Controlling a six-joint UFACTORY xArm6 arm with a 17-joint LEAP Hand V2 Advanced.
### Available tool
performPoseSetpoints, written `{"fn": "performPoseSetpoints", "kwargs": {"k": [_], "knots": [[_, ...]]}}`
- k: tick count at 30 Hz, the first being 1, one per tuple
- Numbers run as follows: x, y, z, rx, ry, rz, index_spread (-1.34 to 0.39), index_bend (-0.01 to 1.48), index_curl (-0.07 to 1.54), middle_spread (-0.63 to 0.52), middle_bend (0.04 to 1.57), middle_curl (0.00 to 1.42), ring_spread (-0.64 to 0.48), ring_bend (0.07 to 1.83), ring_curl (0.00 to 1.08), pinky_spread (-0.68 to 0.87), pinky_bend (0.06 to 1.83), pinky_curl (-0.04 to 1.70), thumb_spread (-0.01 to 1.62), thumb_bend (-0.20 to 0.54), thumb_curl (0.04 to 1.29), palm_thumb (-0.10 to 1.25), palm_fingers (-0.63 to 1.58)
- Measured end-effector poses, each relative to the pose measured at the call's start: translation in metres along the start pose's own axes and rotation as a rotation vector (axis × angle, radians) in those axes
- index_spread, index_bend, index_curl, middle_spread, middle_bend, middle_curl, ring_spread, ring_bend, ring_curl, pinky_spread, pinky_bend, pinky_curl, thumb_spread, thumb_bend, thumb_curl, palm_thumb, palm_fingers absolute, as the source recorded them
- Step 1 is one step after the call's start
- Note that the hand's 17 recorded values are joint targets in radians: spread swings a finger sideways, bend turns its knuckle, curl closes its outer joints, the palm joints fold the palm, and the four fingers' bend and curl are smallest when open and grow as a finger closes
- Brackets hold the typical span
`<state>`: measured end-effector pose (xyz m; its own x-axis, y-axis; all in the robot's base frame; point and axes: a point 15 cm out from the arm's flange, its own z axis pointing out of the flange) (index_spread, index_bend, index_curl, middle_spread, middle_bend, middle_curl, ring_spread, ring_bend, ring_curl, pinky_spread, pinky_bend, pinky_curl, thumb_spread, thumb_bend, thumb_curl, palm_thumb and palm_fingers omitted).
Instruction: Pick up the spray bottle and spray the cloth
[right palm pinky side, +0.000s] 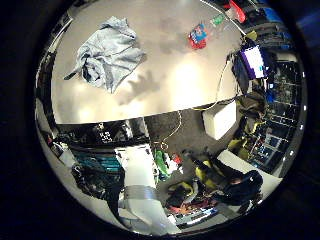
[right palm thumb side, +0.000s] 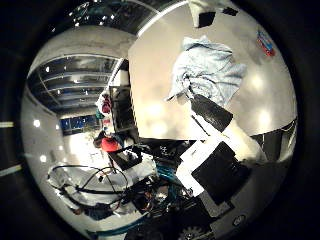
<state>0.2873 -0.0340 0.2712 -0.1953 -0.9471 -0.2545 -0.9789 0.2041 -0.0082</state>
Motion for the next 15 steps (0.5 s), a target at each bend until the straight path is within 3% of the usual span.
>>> {"fn": "performPoseSetpoints", "kwargs": {"k": [6,15], "knots": [[0.003,-0.017,-0.023,0.102,-0.138,0.046,-0.39,0.23,0.42,-0.04,0.24,0.36,0.08,0.21,0.2,0.39,0.18,0.21,1.16,-0.016,0.4,0.82,0.41],[0.057,-0.047,-0.075,0.409,-0.365,0.174,-0.32,0.15,0.35,-0.01,0.24,0.37,0.08,0.28,0.23,0.39,0.24,0.24,1.13,-0.024,0.41,0.77,0.36]]}}
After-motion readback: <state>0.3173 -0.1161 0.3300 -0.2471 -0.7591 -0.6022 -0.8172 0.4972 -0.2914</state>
